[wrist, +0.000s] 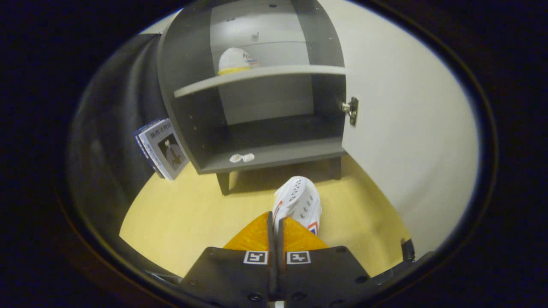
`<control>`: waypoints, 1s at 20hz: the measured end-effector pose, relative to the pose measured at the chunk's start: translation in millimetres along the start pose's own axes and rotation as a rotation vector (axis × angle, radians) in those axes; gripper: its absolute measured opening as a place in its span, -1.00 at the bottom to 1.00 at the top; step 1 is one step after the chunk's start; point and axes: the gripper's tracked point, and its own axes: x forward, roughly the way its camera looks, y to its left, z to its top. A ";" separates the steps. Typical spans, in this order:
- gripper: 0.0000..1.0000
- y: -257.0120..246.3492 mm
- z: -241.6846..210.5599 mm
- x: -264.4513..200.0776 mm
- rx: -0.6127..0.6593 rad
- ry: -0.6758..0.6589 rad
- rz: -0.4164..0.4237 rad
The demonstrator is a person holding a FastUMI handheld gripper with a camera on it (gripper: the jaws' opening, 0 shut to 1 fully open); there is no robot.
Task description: Open the shoe cabinet door, grab the shoes and put them into the shoe cabinet, then close the shoe cabinet door.
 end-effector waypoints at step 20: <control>-0.97 44.3 275.6 -65.7 -0.040 -0.448 0.028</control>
